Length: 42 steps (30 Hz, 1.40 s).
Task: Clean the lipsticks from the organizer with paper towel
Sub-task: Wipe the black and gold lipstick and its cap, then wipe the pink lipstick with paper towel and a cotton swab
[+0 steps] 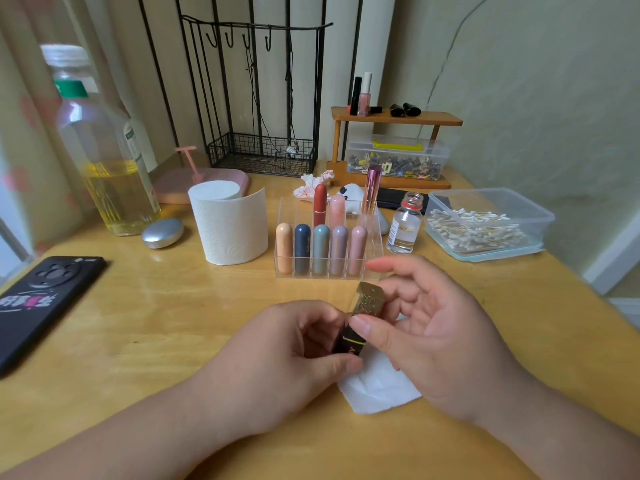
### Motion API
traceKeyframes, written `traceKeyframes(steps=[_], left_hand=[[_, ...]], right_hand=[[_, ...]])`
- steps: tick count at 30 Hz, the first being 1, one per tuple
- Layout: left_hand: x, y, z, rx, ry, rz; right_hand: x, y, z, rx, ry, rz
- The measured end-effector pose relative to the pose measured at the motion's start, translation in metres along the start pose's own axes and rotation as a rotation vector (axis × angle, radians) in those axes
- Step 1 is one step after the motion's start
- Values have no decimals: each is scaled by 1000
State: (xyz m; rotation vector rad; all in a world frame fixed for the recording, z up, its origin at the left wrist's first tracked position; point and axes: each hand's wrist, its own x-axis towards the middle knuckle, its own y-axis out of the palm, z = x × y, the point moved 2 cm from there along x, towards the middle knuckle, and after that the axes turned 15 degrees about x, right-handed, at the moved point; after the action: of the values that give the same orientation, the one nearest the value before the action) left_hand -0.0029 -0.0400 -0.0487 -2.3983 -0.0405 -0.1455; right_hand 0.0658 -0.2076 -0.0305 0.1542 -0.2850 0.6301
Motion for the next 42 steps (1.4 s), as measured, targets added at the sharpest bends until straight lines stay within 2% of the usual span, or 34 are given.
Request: traceKeyframes(steps=[5,8,13,18,23,29,36,42], left_hand=[[3,-3,1,385,-83,-45],[6,-2,-4,459,-66,-22],[7,-3,-5,358,-96,19],[6,-7,7,128,-118,-114],[13,-17,13,-50,-139,-200],[14,-18,19,57,-122,-179],[16,-15,25,61,-117,-135],[17,-15,23,45,-135,-176]], right_hand=[[2,3,5,-41,-68,-14],[7,-1,14,-48,-91,-41],[29,-12,39,-158,-143,-68],[78,-17,64,-352,-262,-8],[139,-30,78,-674,-343,34],[174,-42,61,-870,-173,93],[189,-41,54,-872,-114,120],[190,-40,48,-919,-43,141]])
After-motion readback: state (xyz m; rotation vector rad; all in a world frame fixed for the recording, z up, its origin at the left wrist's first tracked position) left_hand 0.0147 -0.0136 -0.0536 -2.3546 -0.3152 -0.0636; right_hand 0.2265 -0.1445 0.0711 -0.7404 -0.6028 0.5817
